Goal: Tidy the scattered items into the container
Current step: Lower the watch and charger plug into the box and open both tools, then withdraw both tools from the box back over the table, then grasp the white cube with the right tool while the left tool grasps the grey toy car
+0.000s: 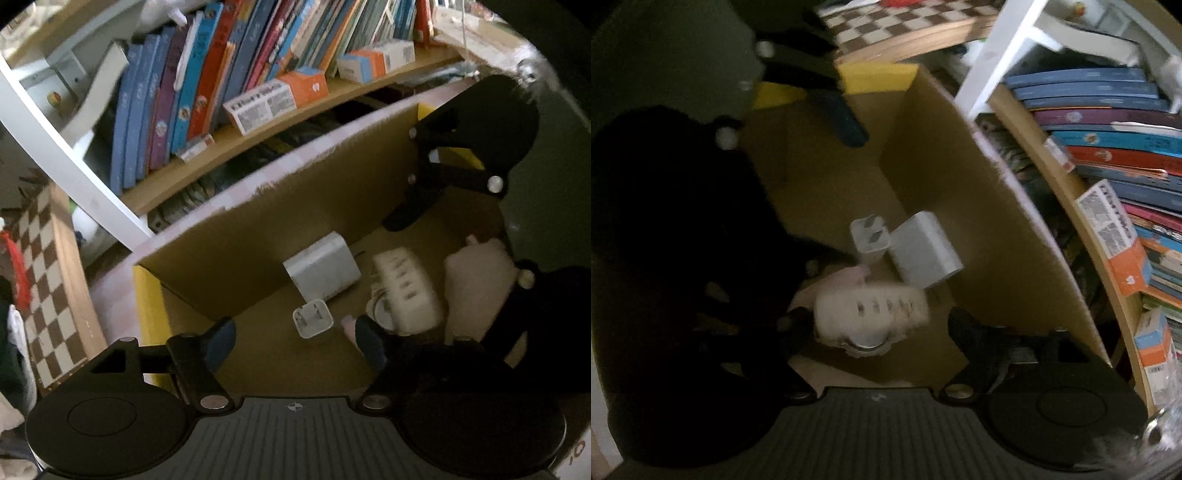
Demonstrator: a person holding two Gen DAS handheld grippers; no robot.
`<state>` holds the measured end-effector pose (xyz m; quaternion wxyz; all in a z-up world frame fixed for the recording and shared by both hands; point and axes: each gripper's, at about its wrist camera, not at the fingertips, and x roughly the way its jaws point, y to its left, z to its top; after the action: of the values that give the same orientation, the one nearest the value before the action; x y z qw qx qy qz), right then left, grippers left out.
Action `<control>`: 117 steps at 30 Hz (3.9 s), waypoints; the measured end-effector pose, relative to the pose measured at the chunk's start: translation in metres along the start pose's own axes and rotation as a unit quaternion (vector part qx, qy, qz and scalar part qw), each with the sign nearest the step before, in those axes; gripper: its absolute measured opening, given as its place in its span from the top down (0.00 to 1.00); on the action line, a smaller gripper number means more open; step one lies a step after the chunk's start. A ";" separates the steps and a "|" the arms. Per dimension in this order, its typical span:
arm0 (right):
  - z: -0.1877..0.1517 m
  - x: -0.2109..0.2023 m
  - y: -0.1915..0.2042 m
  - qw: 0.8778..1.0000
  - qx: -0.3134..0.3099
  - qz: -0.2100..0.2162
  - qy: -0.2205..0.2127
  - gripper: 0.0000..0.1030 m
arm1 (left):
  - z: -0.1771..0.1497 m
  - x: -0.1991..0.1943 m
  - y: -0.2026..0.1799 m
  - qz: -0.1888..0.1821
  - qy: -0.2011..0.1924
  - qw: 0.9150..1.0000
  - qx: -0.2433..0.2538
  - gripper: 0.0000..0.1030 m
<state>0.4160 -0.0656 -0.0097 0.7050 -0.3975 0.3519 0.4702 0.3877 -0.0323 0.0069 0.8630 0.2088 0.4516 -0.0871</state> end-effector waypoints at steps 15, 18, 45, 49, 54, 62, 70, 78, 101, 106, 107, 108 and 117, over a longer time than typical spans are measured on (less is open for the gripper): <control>-0.001 -0.068 0.010 0.994 0.050 -0.062 -0.078 0.10 | -0.010 -0.076 0.007 0.018 -0.112 0.993 -0.043 0.22; 0.001 -0.089 0.014 0.990 0.063 -0.080 -0.099 0.09 | -0.014 -0.093 0.010 0.018 -0.137 0.989 -0.059 0.22; -0.042 -0.182 0.120 0.924 0.259 -0.206 -0.190 0.05 | -0.138 -0.200 0.019 0.022 -0.241 0.953 -0.183 0.15; -0.059 -0.180 0.138 0.906 0.308 -0.221 -0.189 0.04 | -0.163 -0.203 0.018 0.029 -0.239 0.947 -0.211 0.15; -0.078 -0.169 0.165 0.899 0.342 -0.218 -0.163 0.04 | -0.191 -0.197 0.013 0.024 -0.217 0.949 -0.228 0.14; -0.096 -0.152 0.206 0.901 0.358 -0.210 -0.130 0.04 | -0.225 -0.189 -0.010 0.014 -0.183 0.960 -0.211 0.14; -0.104 -0.136 0.245 0.908 0.352 -0.195 -0.116 0.04 | -0.254 -0.177 -0.034 0.003 -0.147 0.965 -0.217 0.15; -0.102 -0.118 0.273 0.923 0.334 -0.169 -0.092 0.06 | -0.269 -0.165 -0.055 -0.006 -0.113 0.973 -0.200 0.15; -0.100 -0.102 0.221 0.893 0.433 -0.083 -0.086 0.24 | -0.249 -0.132 -0.058 -0.022 -0.102 0.977 -0.184 0.16; -0.090 -0.099 0.210 0.894 0.434 -0.070 -0.091 0.24 | -0.243 -0.123 -0.053 -0.022 -0.100 0.978 -0.182 0.23; -0.088 -0.098 0.207 0.894 0.434 -0.068 -0.091 0.24 | -0.241 -0.120 -0.052 -0.023 -0.099 0.978 -0.181 0.24; -0.087 -0.097 0.205 0.894 0.434 -0.067 -0.091 0.24 | -0.240 -0.117 -0.052 -0.024 -0.098 0.979 -0.179 0.24; -0.068 -0.082 0.185 0.893 0.439 -0.039 -0.087 0.24 | -0.227 -0.097 -0.053 -0.026 -0.092 0.985 -0.146 0.31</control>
<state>0.2074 -0.1130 -0.0106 0.8534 -0.0184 0.4443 0.2721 0.1457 0.0163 -0.0435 0.9195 0.0602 0.3835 -0.0618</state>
